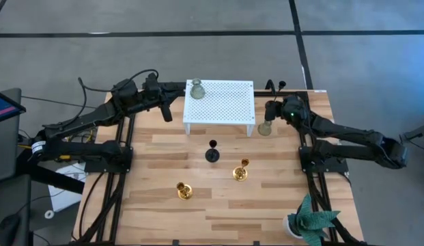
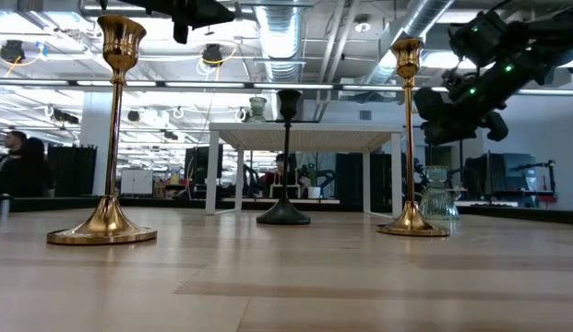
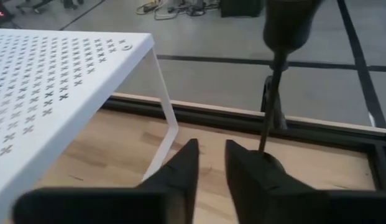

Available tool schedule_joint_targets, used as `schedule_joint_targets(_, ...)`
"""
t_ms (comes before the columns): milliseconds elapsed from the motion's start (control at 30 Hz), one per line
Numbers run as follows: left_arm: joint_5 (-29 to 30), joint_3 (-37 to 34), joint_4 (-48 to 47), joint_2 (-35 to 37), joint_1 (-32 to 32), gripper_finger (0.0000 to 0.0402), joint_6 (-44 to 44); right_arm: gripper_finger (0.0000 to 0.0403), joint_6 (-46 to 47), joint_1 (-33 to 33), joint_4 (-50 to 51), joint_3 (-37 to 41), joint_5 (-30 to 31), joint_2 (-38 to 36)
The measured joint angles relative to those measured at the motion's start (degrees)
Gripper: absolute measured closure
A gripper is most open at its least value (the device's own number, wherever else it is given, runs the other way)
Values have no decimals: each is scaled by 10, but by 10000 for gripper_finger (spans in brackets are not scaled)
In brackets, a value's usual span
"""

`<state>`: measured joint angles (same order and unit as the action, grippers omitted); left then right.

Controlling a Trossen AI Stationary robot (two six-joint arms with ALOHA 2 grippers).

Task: Pick & Place candle stick holders
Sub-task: Put the top black candle holder on the shelf

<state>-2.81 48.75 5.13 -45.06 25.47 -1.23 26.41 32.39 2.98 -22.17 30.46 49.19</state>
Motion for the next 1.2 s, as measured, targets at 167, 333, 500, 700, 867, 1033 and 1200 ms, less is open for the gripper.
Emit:
schedule_joint_targets(167, 0, 0, 0, 0, 0, 390, 0, 252, 0, 10, 0, 0, 0, 0)
schedule_joint_targets(333, 0, 0, 0, 0, 0, 390, 0, 186, 0, 23, 0, 0, 1, 0)
schedule_joint_targets(500, 0, 0, 0, 0, 0, 390, 0, 151, 1, 40, -5, 0, 0, 8)
schedule_joint_targets(700, 0, 0, 0, 0, 0, 390, 0, 148, 1, 56, -46, 0, -3, 61)
schedule_joint_targets(867, 0, 0, 0, 0, 0, 390, 0, 147, 0, 73, -80, 0, -1, 115)
schedule_joint_targets(1033, 0, 0, 0, 0, 0, 390, 0, 147, 1, 89, -121, 0, 0, 160)
schedule_joint_targets(1200, 0, 0, 0, 0, 0, 390, 0, 147, 0, 103, -178, 0, 0, 191)
